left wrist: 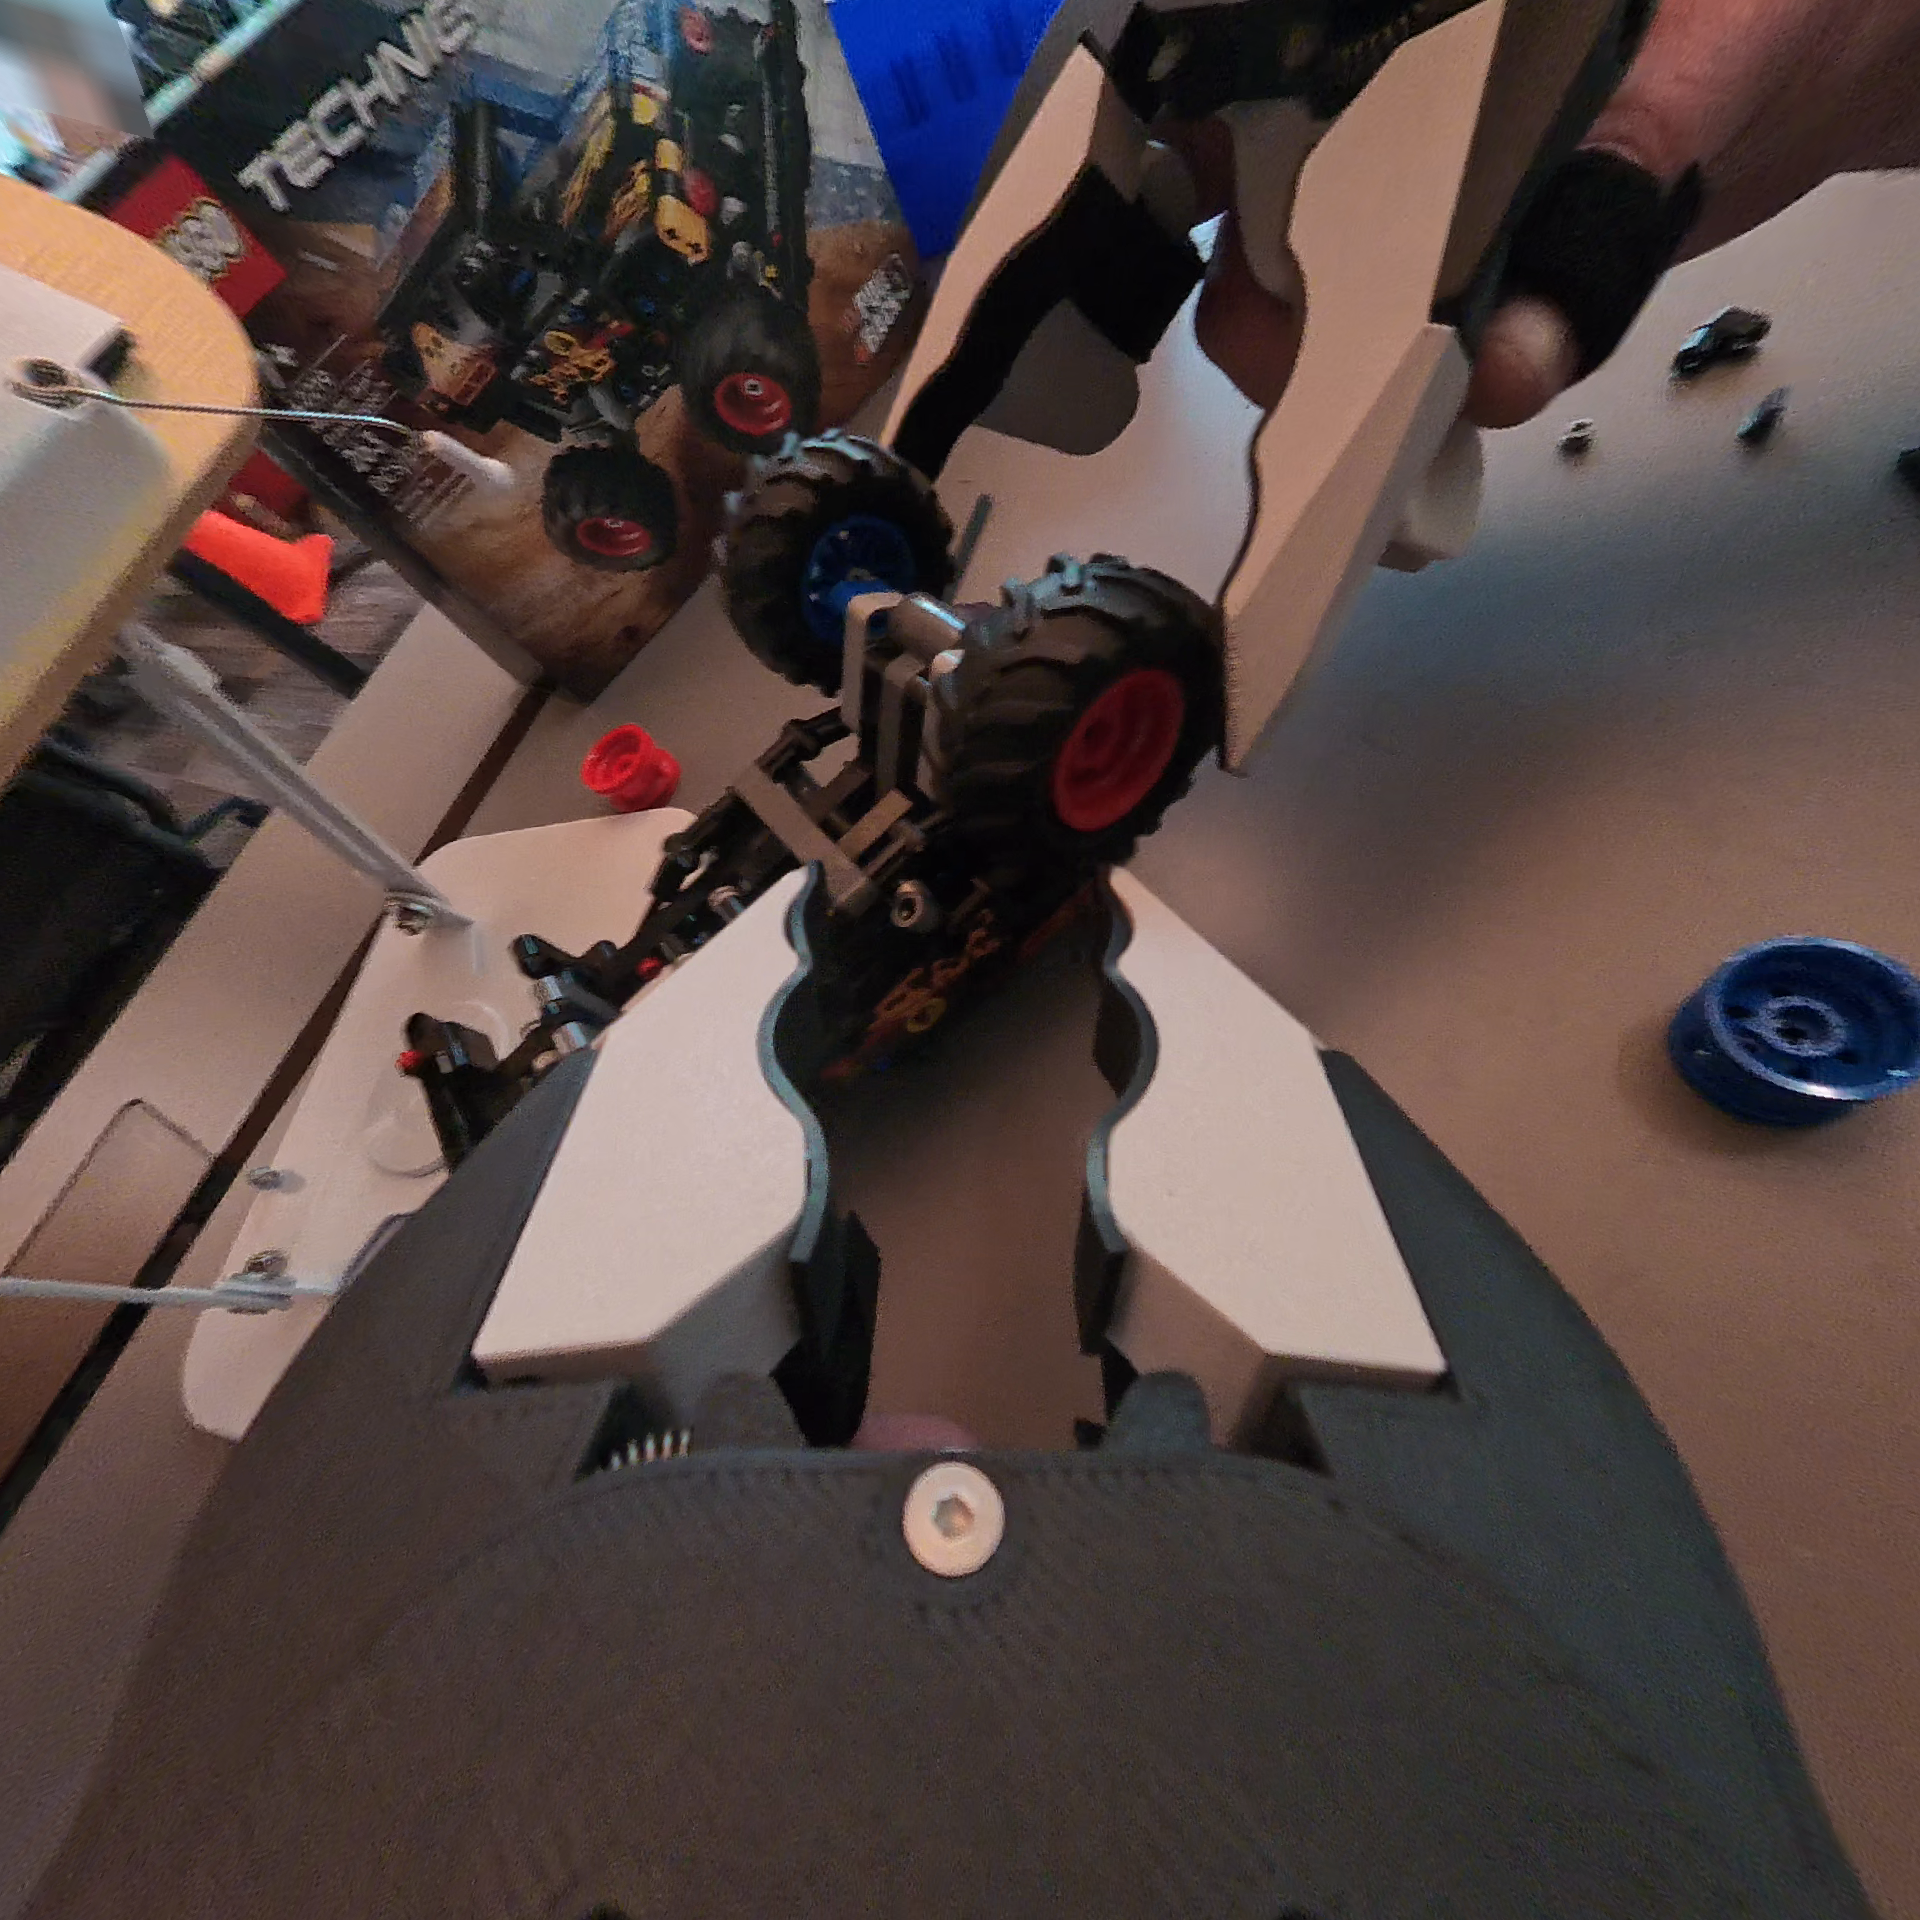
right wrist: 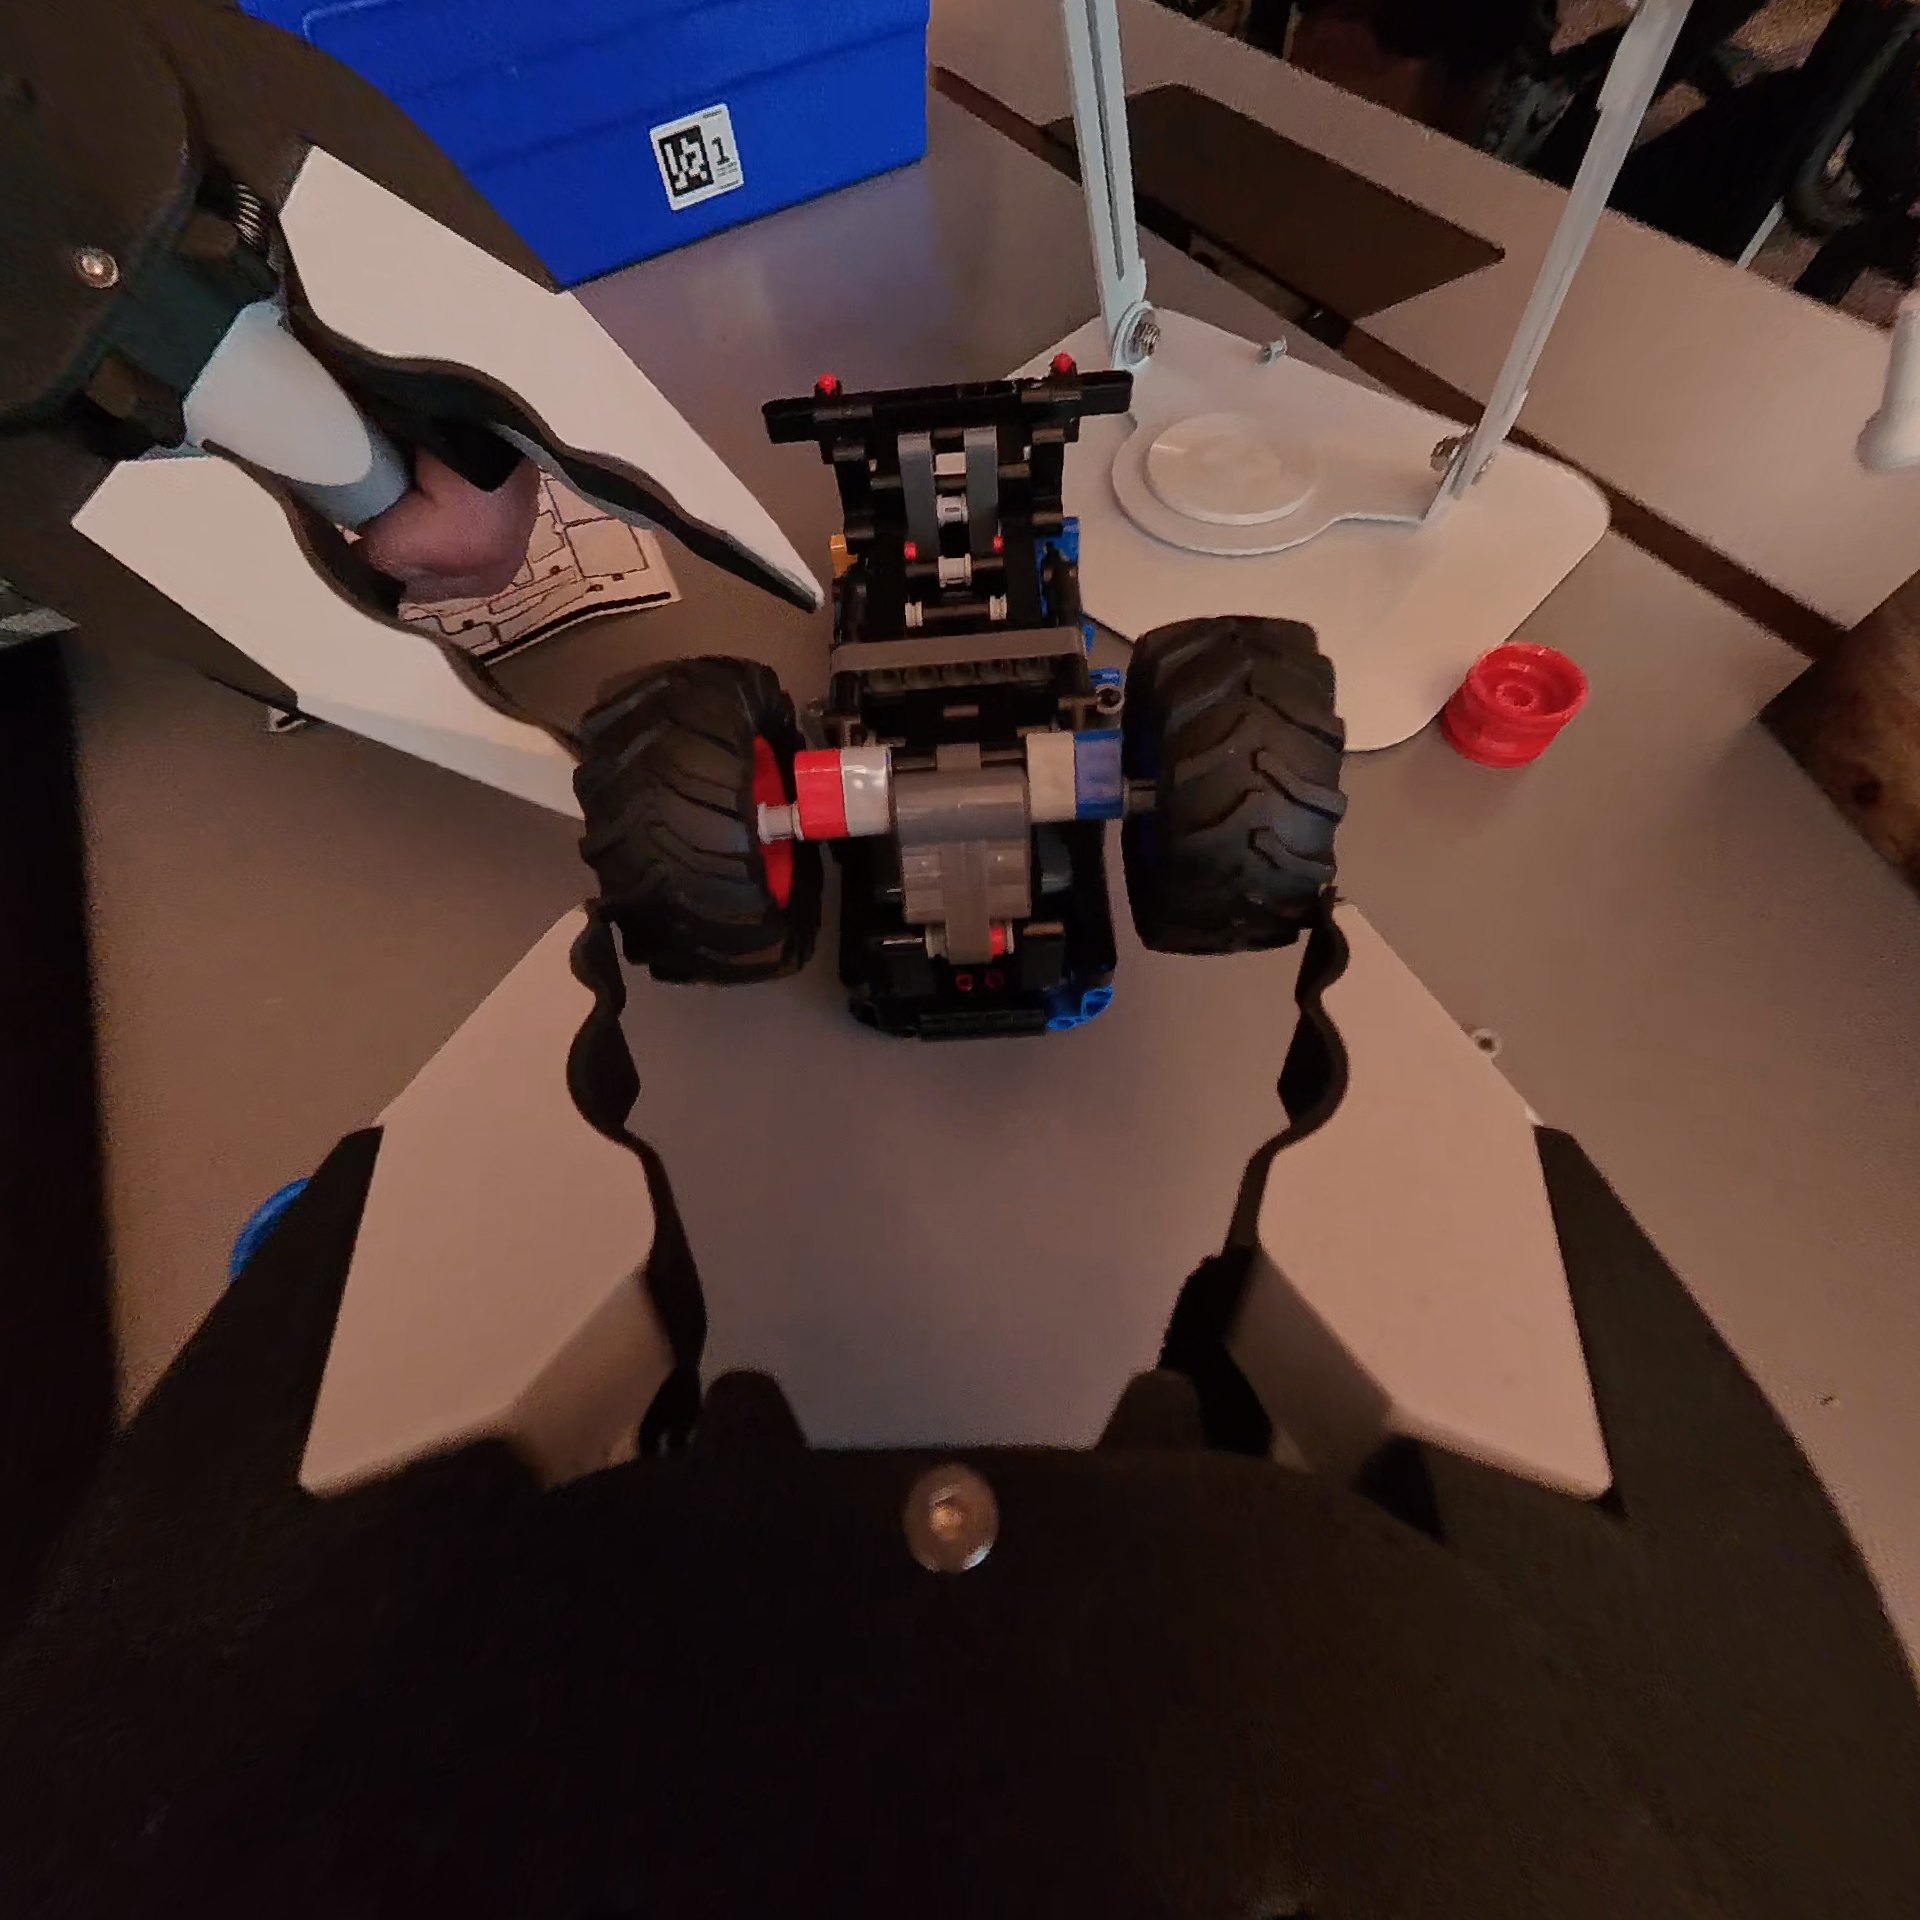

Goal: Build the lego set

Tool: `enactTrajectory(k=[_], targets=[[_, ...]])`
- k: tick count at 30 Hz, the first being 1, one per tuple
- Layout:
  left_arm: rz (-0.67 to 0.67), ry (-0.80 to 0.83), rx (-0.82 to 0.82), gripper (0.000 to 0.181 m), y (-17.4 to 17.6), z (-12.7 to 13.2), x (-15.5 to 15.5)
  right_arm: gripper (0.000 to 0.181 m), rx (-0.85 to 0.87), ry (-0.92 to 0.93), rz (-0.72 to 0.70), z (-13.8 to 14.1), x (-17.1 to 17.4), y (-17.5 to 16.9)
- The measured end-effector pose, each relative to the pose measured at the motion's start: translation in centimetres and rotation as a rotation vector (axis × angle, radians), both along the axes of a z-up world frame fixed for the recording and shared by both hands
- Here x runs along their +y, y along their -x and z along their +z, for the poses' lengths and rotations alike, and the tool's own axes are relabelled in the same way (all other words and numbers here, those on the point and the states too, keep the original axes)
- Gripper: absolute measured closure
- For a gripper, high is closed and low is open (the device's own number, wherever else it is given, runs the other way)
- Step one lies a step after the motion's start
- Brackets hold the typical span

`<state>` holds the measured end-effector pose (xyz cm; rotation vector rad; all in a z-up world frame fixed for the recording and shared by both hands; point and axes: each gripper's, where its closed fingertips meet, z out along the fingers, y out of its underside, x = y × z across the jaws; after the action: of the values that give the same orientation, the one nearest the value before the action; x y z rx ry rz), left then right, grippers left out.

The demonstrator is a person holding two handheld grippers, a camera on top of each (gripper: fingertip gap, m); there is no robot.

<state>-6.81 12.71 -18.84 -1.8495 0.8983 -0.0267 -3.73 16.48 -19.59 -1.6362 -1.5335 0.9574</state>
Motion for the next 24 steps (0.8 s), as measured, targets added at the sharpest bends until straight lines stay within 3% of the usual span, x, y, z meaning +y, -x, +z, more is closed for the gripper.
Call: enactTrajectory(k=[4, 8, 13, 17, 18, 20, 24], targets=[[-0.050, 0.086, 0.015, 0.106, -0.7, -1.0, -1.4, 0.087, -0.022, 0.026, 0.054, 0.5, -2.2, -0.5], [-0.050, 0.153, 0.080, 0.104, 0.9, -1.8, -3.4, 0.080, -0.040, 0.066, 0.126, 0.7, -4.9, -0.7], [-0.028, 0.325, 0.017, 0.105, 2.9, -2.9, -6.9, 0.097, -0.052, 0.067, 0.143, 0.4, -7.0, -0.3], [-0.053, 0.361, 0.003, 0.092, 2.3, -4.4, -9.4, 0.106, -0.070, 0.015, 0.176, 0.2, -9.4, 0.3], [-0.026, 0.320, 0.012, 0.095, 2.5, -4.6, -9.0, 0.106, -0.075, -0.002, 0.184, 0.1, -9.9, 0.6], [0.021, 0.314, -0.017, 0.121, 3.1, -5.4, -8.5, 0.104, -0.094, -0.040, 0.212, -0.1, -10.9, 0.9], [0.037, 0.303, 0.012, 0.122, 3.7, -6.7, -8.7, 0.122, -0.056, -0.057, 0.257, 1.8, -10.9, 0.8]])
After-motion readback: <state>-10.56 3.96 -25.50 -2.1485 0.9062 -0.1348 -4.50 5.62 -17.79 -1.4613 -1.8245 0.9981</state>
